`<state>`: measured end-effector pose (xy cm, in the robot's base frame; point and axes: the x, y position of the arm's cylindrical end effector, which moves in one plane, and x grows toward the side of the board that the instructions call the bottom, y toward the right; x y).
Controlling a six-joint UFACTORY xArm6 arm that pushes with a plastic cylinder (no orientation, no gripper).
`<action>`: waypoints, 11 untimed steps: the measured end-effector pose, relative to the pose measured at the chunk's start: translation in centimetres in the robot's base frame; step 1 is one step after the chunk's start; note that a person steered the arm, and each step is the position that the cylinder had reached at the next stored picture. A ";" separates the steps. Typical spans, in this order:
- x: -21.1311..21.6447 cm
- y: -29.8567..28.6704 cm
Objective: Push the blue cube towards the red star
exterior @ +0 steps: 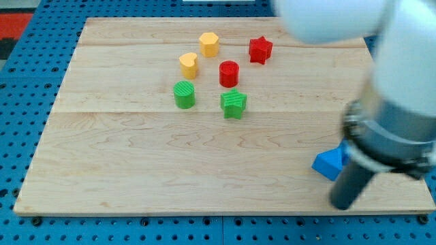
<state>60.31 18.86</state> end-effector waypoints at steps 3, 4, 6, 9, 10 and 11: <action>-12.5 -1.2; -16.3 -3.4; -17.7 -9.8; -20.0 -5.0; -12.8 3.9; -3.2 5.0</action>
